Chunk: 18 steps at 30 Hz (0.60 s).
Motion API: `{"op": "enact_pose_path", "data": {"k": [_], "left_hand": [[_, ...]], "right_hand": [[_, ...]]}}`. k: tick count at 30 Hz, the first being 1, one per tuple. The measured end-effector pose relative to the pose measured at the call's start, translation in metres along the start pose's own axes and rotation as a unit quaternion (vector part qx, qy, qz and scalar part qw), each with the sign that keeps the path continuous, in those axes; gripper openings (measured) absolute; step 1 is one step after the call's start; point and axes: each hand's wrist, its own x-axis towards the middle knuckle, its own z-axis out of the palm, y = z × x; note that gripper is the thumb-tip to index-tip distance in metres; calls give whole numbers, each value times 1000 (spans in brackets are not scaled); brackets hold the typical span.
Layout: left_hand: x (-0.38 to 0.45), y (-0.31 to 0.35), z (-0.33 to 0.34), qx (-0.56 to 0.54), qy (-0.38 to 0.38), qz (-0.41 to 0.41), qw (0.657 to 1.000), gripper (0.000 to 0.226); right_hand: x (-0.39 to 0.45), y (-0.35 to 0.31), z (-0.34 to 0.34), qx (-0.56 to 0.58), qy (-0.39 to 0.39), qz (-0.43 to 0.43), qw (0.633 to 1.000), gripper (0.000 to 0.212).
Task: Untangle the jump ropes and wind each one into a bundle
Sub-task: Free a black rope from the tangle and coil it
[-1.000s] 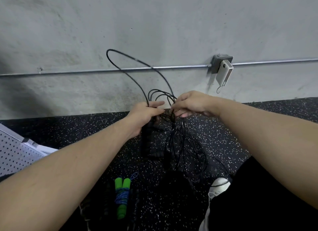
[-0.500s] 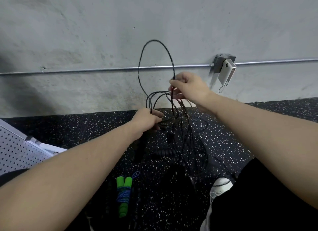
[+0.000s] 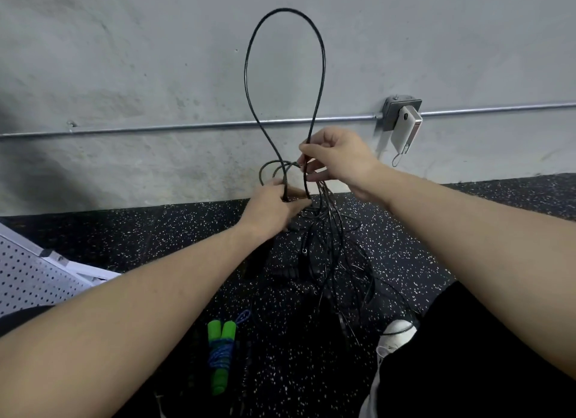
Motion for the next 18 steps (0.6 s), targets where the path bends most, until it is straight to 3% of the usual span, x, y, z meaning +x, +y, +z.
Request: {"op": "enact_pose_path", "data": {"k": [3,7,9,11,13,16,18], "left_hand": [[3,-3,4,-17,7,-11,1000,17],[3,5,7,-116,27,-40,992,7],[0,8,8,-150,36,-45,987,7],[-2,8,8,-159,41,-42,985,2],[-3,7,7,-180,57,-50,981,12],[0,5,2,-208,88,-68,972,21],[-1,10,-3,-223,100,-73,967,17]], "right_hand": [[-2,2,0,23,-19,4,1000,5],[-1,0,-1,88,-20,0,996,4],[-1,7,-5,84,-40,36,995,15],[-4,18,-11,-119,-95,50,987,28],[-7,27,-14,-324,-152,35,933,36],[-9,30,-14,-427,-200,30,882,35],[-9,28,-14,-484,-213,16,849,11]]}}
